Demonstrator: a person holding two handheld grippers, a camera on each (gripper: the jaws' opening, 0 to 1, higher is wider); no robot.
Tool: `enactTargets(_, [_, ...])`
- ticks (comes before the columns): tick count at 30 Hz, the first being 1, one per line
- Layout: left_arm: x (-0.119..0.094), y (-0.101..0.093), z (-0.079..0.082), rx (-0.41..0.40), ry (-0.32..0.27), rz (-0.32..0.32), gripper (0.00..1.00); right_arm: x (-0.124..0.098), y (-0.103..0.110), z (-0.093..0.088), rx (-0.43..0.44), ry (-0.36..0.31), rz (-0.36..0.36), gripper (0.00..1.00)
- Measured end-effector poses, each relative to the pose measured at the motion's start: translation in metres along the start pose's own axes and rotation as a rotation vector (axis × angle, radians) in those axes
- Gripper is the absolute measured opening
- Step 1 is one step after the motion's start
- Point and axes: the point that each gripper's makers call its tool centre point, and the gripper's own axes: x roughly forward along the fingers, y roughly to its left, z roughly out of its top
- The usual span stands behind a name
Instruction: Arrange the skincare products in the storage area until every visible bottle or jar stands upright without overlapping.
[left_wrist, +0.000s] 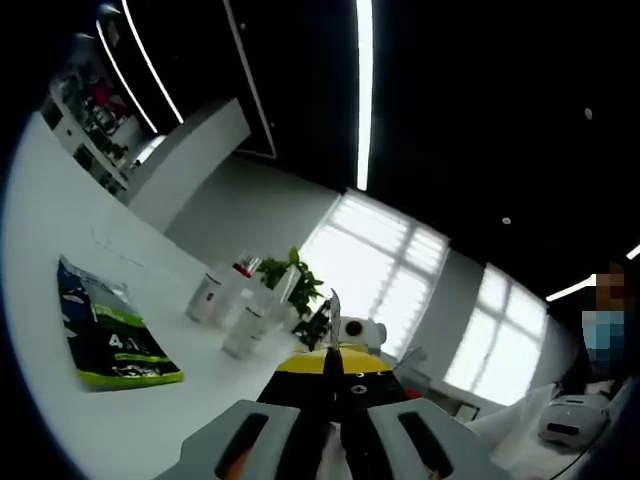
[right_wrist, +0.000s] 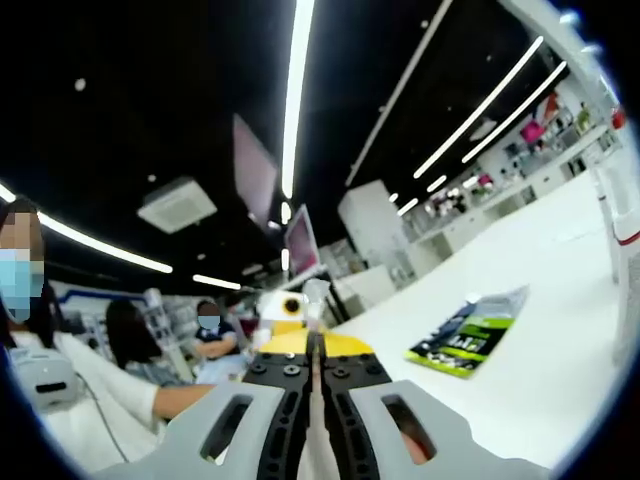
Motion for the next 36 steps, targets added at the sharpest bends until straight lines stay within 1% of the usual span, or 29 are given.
enactTargets(1, [0.0,0.0,0.001,-0.004,-0.004,-0.002,0.01,0.0,0.0,0.0,-0.003,-0.002,-0.002,0.01])
enactTargets(3, [-0.004,-0.001,0.01,-0.057,-0.049,-0.032,0.01,0.002,0.004,0.001,0.0,-0.01,0.017,0.01])
enactTargets(5, [-0.006,-0.001,0.014,-0.051,-0.068,-0.033,0.01,0.003,0.003,0.001,0.039,-0.015,0.015,0.03])
enactTargets(6, [-0.003,-0.008,0.01,-0.054,-0.079,-0.041,0.01,0.003,0.002,0.003,0.058,-0.028,0.023,0.03])
enactTargets(7, [-0.003,-0.008,0.011,-0.061,-0.083,-0.046,0.01,0.003,0.002,0.004,0.065,-0.035,0.029,0.03])
enactTargets(13, [-0.003,-0.011,0.012,-0.069,-0.103,-0.053,0.01,0.004,0.004,0.003,0.071,-0.034,0.039,0.03])
enactTargets(15, [-0.005,-0.013,0.015,-0.076,-0.123,-0.062,0.01,0.007,0.006,0.0,0.068,-0.024,0.045,0.03])
enactTargets(18, [-0.003,-0.015,0.013,-0.069,-0.121,-0.059,0.01,0.009,0.006,-0.001,0.068,-0.022,0.052,0.02])
enactTargets(19, [-0.001,-0.015,0.01,-0.059,-0.109,-0.053,0.01,0.009,0.006,-0.002,0.066,-0.018,0.051,0.01])
enactTargets(21, [0.0,-0.015,0.007,-0.048,-0.097,-0.048,0.01,0.009,0.007,-0.003,0.077,-0.017,0.055,0.0])
enactTargets(24, [0.0,-0.015,0.006,-0.05,-0.098,-0.051,0.03,0.009,0.009,-0.002,0.109,-0.007,0.064,0.0])
enactTargets(28, [-0.001,-0.009,0.004,-0.049,-0.086,-0.029,0.05,0.006,0.006,0.004,0.141,-0.036,0.052,0.0])
enactTargets(31, [-0.001,-0.009,0.004,-0.059,-0.088,-0.031,0.05,0.003,0.002,0.008,0.166,-0.056,0.046,0.0])
enactTargets(32, [0.0,-0.012,0.004,-0.071,-0.091,-0.041,0.04,0.003,0.003,0.009,0.172,-0.056,0.048,0.0])
enactTargets(33, [-0.001,-0.011,0.005,-0.072,-0.092,-0.042,0.02,0.003,0.004,0.008,0.174,-0.055,0.051,0.0])
enactTargets(36, [-0.003,-0.008,0.009,-0.078,-0.093,-0.041,0.01,0.004,0.005,0.007,0.163,-0.052,0.051,0.0])
